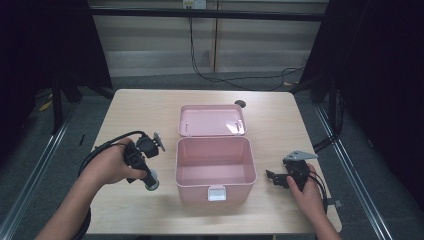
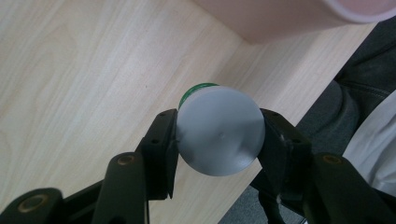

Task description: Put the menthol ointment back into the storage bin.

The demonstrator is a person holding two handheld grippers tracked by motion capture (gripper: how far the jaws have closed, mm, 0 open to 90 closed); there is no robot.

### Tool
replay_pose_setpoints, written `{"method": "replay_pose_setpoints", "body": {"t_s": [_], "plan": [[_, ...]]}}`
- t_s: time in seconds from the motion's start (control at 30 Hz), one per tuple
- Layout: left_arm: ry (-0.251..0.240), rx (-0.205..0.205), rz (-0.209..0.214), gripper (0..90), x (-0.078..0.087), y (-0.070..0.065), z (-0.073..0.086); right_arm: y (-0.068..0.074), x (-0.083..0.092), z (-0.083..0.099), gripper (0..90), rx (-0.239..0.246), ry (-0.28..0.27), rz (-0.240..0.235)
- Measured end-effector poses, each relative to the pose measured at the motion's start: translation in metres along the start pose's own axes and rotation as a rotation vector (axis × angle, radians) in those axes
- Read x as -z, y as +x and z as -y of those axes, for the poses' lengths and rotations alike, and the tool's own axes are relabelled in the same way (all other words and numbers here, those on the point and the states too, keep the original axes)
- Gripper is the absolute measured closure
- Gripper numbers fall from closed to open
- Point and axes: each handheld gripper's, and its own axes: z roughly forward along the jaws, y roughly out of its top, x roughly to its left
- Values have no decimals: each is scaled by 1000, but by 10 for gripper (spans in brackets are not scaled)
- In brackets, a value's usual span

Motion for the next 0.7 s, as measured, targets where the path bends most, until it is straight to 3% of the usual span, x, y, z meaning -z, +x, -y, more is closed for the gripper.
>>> {"method": "replay_pose_setpoints", "body": {"t_s": [0.33,0.7], "plan": [[-10,31,8,503,24,5,-12,0,0,0,170,-1,-2,1],[-19,54,12,504,37,10,-24,0,0,0,170,-1,-3,1]]}}
